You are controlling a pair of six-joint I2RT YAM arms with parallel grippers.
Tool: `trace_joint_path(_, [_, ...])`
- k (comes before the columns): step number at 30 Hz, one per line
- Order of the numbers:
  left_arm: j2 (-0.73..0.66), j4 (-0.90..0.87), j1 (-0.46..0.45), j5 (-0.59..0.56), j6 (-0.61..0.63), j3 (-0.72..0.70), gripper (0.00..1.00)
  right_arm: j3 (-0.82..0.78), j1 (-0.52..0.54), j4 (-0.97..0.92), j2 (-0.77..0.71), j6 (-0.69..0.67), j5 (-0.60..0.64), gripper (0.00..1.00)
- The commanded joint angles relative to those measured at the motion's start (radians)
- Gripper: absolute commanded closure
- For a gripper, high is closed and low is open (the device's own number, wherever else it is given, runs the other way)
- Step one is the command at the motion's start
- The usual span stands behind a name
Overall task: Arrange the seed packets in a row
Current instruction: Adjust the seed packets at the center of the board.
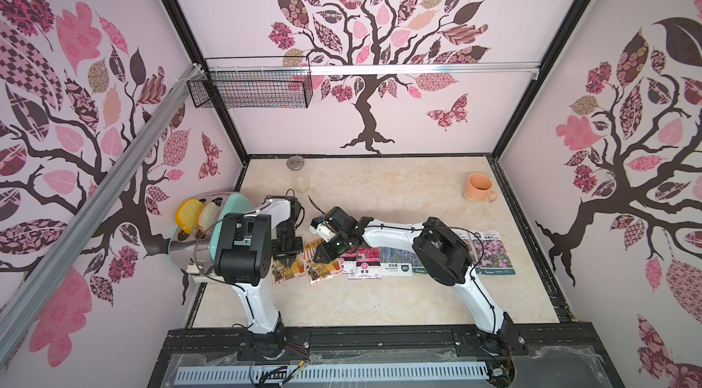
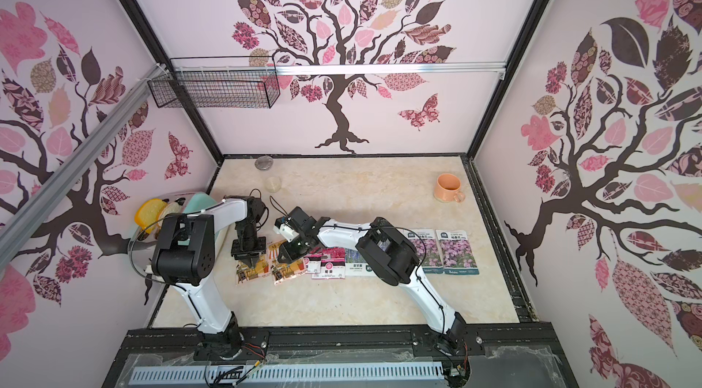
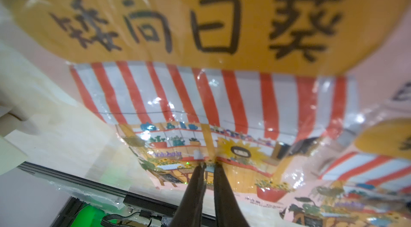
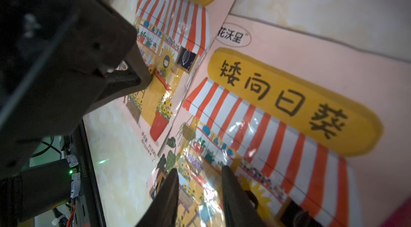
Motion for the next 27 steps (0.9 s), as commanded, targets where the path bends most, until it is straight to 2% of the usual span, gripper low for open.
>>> trace_joint_path(1, [-0.044, 0.04, -0.003, 0.041, -0.003, 0.008, 0.84, 0.027, 0.012, 0.009, 0.035, 0.043, 0.052, 0.65])
trace_joint_path(7, [-0.14, -0.017, 0.003, 0.026, -0.017, 0.042, 0.78, 0.092, 0.024, -0.015, 0.09, 0.07, 0.069, 0.66])
trace_joint_path(13, [-0.201, -0.054, 0.024, 0.014, -0.035, 0.066, 0.78, 0.126, 0.033, -0.02, 0.108, 0.095, 0.091, 0.66])
trace_joint_path(18, [-0.265, -0.049, 0.072, 0.083, -0.052, 0.046, 0.77, 0.111, 0.035, 0.011, 0.099, 0.136, 0.124, 0.67])
trace_joint_path(23, [-0.288, -0.06, 0.084, 0.091, -0.04, 0.03, 0.78, 0.114, 0.046, 0.01, 0.097, 0.162, 0.154, 0.68])
trace_joint_path(27, [-0.279, -0.05, 0.08, 0.133, -0.019, 0.004, 0.8, 0.094, 0.06, -0.006, 0.04, 0.116, 0.203, 0.68])
